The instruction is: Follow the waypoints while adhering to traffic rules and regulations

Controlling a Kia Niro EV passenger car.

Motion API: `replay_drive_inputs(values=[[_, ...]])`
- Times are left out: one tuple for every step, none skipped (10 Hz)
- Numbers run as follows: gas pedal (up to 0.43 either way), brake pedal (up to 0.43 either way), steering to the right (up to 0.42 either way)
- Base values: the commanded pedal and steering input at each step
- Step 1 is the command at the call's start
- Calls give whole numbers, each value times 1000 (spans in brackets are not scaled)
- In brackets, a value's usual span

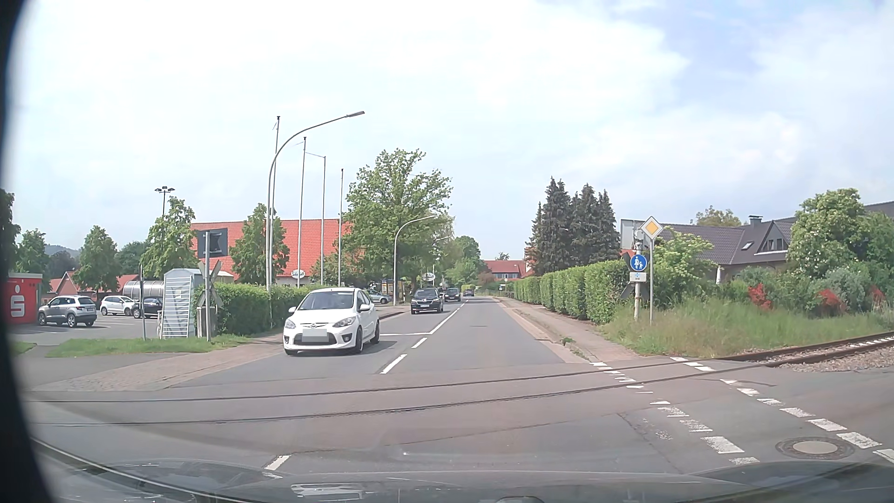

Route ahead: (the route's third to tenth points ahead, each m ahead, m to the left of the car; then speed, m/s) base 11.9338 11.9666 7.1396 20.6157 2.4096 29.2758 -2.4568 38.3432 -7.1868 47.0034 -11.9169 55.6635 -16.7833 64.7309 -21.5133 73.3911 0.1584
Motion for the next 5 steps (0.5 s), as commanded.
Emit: replay_drive_inputs(values=[[0, 152, -3], [0, 159, -4], [0, 159, -4], [0, 159, -4], [0, 159, -4]])
